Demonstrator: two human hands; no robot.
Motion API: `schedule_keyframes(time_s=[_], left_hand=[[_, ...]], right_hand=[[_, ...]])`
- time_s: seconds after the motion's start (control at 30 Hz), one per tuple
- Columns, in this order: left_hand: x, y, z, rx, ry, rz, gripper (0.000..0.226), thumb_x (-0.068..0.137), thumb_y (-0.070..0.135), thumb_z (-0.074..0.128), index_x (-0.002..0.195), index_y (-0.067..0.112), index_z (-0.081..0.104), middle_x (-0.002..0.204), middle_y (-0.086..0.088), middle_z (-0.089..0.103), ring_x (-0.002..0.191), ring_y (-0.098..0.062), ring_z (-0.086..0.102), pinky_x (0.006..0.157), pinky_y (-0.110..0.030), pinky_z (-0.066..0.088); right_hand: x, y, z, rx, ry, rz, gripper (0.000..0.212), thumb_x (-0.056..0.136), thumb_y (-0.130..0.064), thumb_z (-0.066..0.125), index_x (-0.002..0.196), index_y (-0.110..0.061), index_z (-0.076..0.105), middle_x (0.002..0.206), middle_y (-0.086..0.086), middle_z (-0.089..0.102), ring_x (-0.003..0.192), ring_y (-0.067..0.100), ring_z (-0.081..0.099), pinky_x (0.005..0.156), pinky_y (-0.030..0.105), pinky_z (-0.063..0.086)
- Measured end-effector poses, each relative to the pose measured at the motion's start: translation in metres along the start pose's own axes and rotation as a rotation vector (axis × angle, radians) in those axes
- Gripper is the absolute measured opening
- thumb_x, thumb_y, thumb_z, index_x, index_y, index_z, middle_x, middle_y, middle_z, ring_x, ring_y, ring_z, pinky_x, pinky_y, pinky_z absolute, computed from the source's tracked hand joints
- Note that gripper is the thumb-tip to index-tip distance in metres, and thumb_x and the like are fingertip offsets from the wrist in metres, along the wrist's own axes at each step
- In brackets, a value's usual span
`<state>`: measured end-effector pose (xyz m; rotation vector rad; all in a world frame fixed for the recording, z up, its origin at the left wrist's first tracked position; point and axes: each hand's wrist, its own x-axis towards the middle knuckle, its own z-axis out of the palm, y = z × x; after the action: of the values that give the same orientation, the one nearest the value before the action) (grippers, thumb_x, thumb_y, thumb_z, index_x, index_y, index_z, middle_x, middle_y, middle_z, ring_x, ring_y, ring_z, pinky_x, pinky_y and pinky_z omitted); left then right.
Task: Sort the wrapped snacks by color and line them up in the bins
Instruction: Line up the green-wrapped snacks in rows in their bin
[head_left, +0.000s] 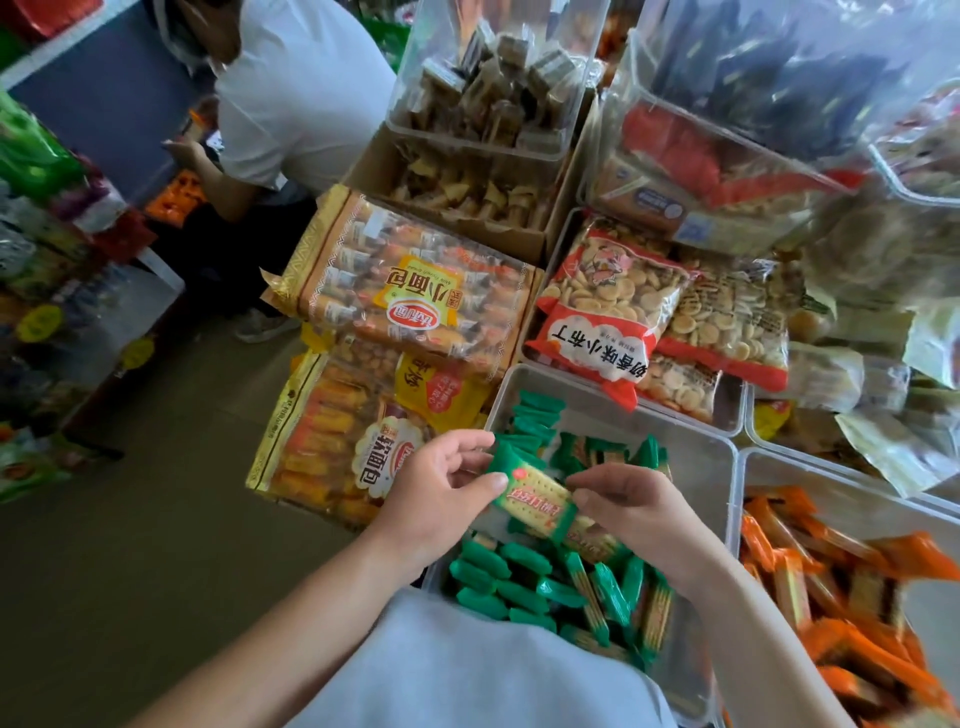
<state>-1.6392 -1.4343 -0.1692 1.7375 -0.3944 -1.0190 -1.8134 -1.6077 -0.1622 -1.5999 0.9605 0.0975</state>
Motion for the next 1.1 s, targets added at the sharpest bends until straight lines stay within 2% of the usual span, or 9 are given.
schedule_keyframes(time_s=[0.1,0.2,0.3,0.47,0.57,0.63,0.8,0.97,1.1], left_hand=[[0.0,0.008,-0.003,0.17,-0.033,0.092,0.042,0.091,0.014,0.08,0.126,0.032,0.067,0.11,0.015,0.076,0.103,0.006,0.069,0.086,-0.011,0.055],[0.005,0.014,0.0,0.214,-0.072,0.151,0.039,0.092,0.009,0.077,0.125,0.029,0.07,0.111,0.014,0.077,0.103,0.006,0.069,0.089,-0.012,0.055],[0.008,0.011,-0.003,0.244,0.003,0.197,0.039,0.096,0.008,0.072,0.129,0.028,0.068,0.115,0.017,0.073,0.107,0.007,0.067,0.094,-0.016,0.055],[0.0,-0.016,-0.022,0.414,0.145,0.195,0.034,0.098,0.01,0.068,0.129,0.024,0.069,0.11,0.014,0.07,0.103,0.003,0.064,0.09,-0.018,0.057],[-0.008,-0.027,-0.025,0.412,0.129,0.159,0.035,0.098,0.013,0.069,0.13,0.025,0.068,0.111,0.015,0.069,0.102,0.004,0.063,0.084,-0.011,0.055],[-0.014,-0.031,-0.028,0.396,0.122,0.137,0.035,0.098,0.015,0.07,0.131,0.027,0.068,0.112,0.016,0.068,0.1,0.002,0.065,0.081,-0.01,0.054],[-0.024,-0.035,-0.035,0.413,0.143,0.139,0.035,0.097,0.016,0.07,0.131,0.026,0.068,0.111,0.017,0.068,0.097,-0.002,0.066,0.084,-0.016,0.057],[-0.034,-0.036,-0.031,0.512,0.093,0.193,0.03,0.099,0.019,0.069,0.128,0.023,0.07,0.111,0.014,0.066,0.095,0.001,0.064,0.075,-0.004,0.049],[-0.035,-0.036,-0.018,0.603,-0.063,0.214,0.029,0.099,0.022,0.067,0.128,0.023,0.069,0.114,0.015,0.063,0.094,-0.001,0.063,0.081,-0.014,0.055]], right_hand=[[0.001,-0.004,0.01,-0.314,0.052,-0.231,0.041,0.087,-0.029,0.083,0.125,-0.039,0.069,0.115,-0.025,0.067,0.103,0.0,0.065,0.088,0.021,0.054],[0.006,-0.016,0.028,-0.293,-0.011,-0.361,0.048,0.088,-0.027,0.083,0.132,-0.038,0.068,0.094,-0.034,0.067,0.082,0.002,0.065,0.073,0.012,0.05],[0.016,-0.014,0.038,-0.297,0.089,-0.295,0.037,0.092,-0.028,0.079,0.128,-0.029,0.07,0.079,-0.023,0.068,0.069,0.001,0.062,0.063,0.01,0.046],[0.039,0.003,0.053,-0.364,0.143,-0.117,0.031,0.092,-0.021,0.077,0.122,-0.021,0.07,0.112,-0.005,0.065,0.076,0.005,0.065,0.069,0.013,0.051],[0.052,0.012,0.072,-0.398,0.161,-0.096,0.033,0.093,-0.016,0.076,0.125,-0.018,0.071,0.114,-0.001,0.058,0.077,0.006,0.06,0.071,0.013,0.045],[0.057,0.019,0.083,-0.389,0.194,-0.078,0.036,0.094,-0.01,0.073,0.129,-0.017,0.069,0.111,-0.001,0.06,0.084,0.014,0.061,0.076,0.021,0.047],[0.06,0.03,0.09,-0.386,0.274,-0.066,0.031,0.094,-0.012,0.073,0.119,-0.02,0.056,0.097,0.0,0.067,0.081,0.02,0.065,0.07,0.037,0.057],[0.043,0.035,0.069,-0.294,0.272,-0.078,0.026,0.092,-0.019,0.078,0.111,-0.026,0.061,0.099,-0.01,0.069,0.089,0.012,0.07,0.078,0.034,0.061],[0.024,0.046,0.059,-0.457,0.059,-0.033,0.03,0.084,-0.039,0.083,0.11,-0.03,0.071,0.104,-0.015,0.073,0.094,0.008,0.07,0.09,0.035,0.06]])
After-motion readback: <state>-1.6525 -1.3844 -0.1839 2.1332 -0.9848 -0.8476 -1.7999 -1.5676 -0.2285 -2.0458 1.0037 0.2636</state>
